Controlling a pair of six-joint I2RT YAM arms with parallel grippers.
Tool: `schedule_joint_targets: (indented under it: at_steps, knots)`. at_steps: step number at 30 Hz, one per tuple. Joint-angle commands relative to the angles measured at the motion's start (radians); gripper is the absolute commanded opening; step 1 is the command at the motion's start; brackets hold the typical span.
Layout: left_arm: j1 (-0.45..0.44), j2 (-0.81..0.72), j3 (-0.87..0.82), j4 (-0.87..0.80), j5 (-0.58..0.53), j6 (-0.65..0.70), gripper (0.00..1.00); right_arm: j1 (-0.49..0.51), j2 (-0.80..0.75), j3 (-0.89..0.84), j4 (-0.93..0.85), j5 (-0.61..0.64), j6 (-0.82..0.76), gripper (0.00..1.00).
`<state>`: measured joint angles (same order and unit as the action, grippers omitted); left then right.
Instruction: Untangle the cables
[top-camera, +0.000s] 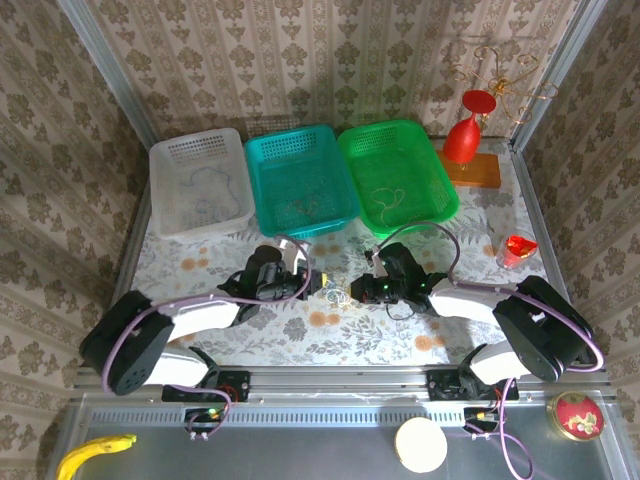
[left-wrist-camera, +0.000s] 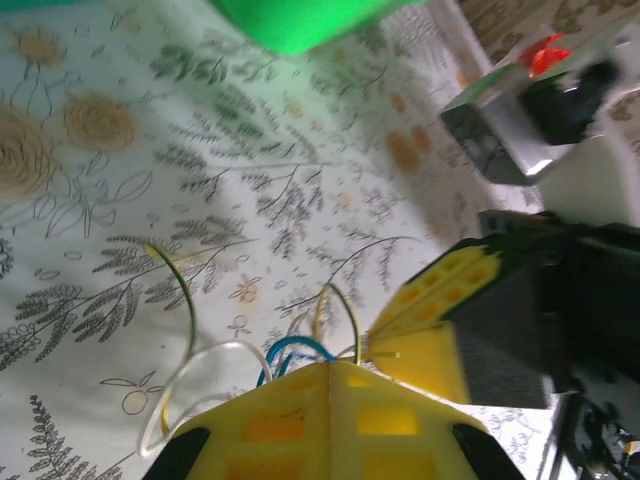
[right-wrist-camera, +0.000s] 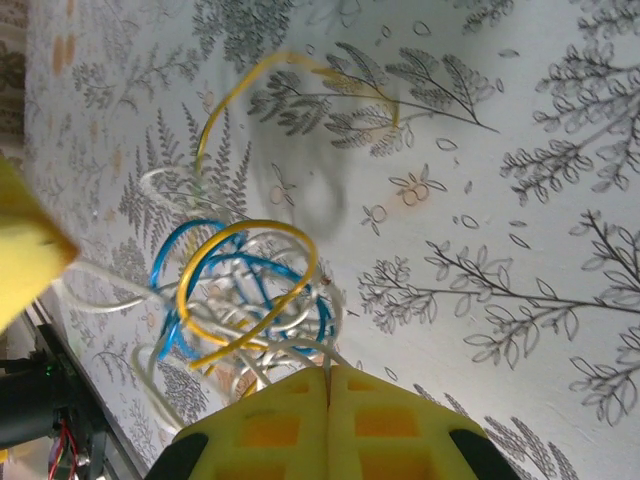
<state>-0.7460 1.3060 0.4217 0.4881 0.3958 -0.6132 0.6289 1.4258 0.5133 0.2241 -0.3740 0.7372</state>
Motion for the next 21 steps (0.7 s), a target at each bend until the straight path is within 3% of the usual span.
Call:
schedule_joint_targets:
  at_steps: [1,7,13,17,19,21]
  knots:
    - [0.010,-0.098,0.036,-0.072,-0.063,0.027,0.00,-0.011,-0.012,-0.030,0.007,0.031,0.011,0.00]
    - [0.013,-0.228,0.033,-0.065,-0.100,0.017,0.00,-0.011,0.007,-0.043,0.038,0.020,0.024,0.00]
    - [0.018,-0.255,0.033,-0.113,-0.118,0.032,0.00,-0.011,-0.002,-0.042,0.034,0.020,0.026,0.00]
    - [0.024,-0.258,0.020,-0.127,-0.127,0.027,0.20,-0.011,-0.015,-0.033,0.005,0.020,0.016,0.01]
    - [0.030,-0.268,0.028,-0.158,-0.140,0.026,0.27,-0.010,-0.028,-0.029,-0.012,0.020,0.015,0.11]
    - [0.038,-0.278,0.045,-0.196,-0.146,0.028,0.38,-0.011,-0.044,-0.020,-0.041,0.021,0.013,0.28]
